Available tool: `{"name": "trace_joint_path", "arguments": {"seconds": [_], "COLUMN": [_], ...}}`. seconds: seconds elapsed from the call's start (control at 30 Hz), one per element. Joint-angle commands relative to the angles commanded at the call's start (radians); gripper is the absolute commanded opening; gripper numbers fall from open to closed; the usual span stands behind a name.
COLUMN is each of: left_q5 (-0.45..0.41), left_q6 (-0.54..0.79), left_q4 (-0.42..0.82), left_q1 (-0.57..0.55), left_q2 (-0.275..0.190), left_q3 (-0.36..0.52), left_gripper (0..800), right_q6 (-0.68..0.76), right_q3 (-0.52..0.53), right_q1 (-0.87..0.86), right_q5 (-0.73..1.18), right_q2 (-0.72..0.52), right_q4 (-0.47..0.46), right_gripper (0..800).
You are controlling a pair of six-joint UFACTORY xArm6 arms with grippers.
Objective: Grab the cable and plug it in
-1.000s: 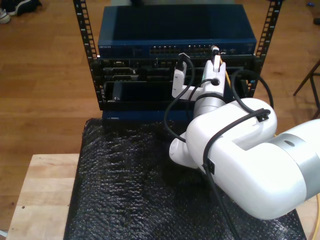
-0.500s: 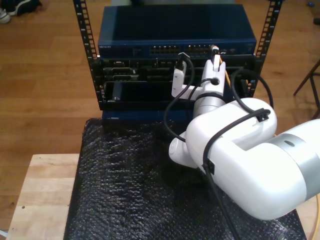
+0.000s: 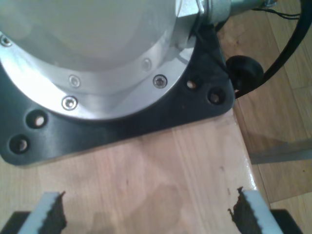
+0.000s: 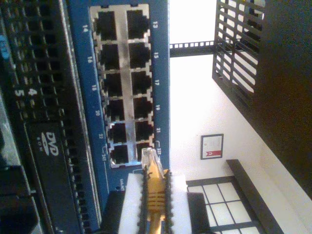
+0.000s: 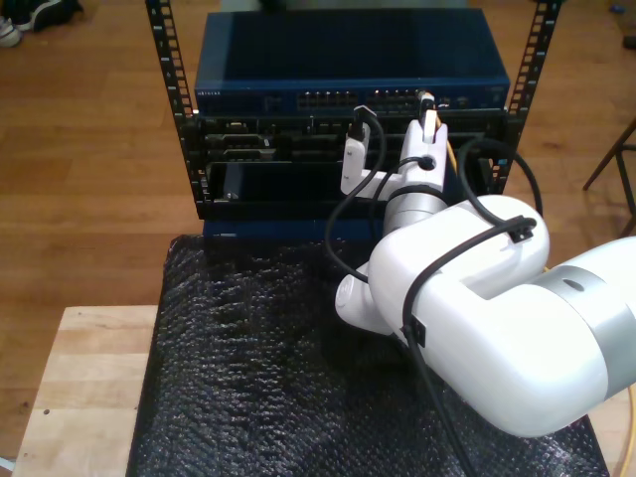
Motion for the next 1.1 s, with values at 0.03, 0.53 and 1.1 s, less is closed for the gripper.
{"name": "trace_joint_path", "arguments": {"seconds": [0.03, 0.53, 1.1], "left_q5": [0.0, 0.0, 0.0], "left_q6": [0.0, 0.0, 0.0], "left_q4": [0.0, 0.0, 0.0], "left_q1": [0.0, 0.0, 0.0], "left_q2": [-0.002, -0.002, 0.0], "left_q3": [0.0, 0.0, 0.0], "left_gripper": [800, 800, 800], "right_q6": [0.0, 0.002, 0.0], "right_q3": [0.0, -0.006, -0.021], "right_q1": [0.0, 0.002, -0.002], "right_q5": [0.0, 0.002, 0.005], "right_q2": [0.0, 0.003, 0.006], "right_q4": [-0.002, -0.002, -0.003], "right_gripper": [0, 0, 0]}}
